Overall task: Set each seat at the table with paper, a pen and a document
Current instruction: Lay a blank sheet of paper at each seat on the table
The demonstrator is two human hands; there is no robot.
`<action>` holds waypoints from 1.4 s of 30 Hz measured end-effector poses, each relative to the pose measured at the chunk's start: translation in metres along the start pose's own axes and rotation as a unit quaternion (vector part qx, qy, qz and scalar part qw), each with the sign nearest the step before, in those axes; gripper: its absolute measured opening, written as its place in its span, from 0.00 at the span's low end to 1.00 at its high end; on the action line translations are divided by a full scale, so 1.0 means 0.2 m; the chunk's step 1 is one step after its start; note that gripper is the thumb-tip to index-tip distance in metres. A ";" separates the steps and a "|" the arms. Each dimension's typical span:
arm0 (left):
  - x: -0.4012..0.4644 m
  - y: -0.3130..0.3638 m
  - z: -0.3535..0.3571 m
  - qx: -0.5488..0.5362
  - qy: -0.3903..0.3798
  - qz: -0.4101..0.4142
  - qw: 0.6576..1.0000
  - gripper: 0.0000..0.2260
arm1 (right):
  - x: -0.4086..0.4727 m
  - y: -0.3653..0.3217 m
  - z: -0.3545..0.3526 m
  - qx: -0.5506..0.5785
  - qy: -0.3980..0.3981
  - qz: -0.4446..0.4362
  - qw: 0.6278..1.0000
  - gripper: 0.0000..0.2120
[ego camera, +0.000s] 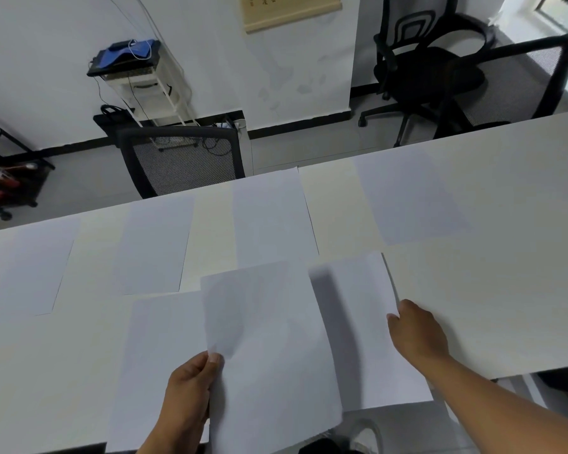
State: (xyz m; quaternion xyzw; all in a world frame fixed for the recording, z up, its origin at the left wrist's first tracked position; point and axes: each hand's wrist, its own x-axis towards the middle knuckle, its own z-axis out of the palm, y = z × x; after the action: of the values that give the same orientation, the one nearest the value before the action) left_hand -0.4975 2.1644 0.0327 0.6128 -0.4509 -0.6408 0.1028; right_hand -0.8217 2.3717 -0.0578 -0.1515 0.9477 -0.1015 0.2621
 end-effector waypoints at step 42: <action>-0.44 0.02 1.52 0.069 -0.132 0.057 0.987 0.09 | -0.03 0.97 -0.84 0.325 -0.054 -0.094 0.939 0.21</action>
State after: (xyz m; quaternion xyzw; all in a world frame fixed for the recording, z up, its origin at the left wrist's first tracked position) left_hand -0.7462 2.3599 0.0496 0.5022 -0.5375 -0.6765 0.0364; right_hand -0.9511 2.5733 0.0336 -0.1521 0.8288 -0.4197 0.3373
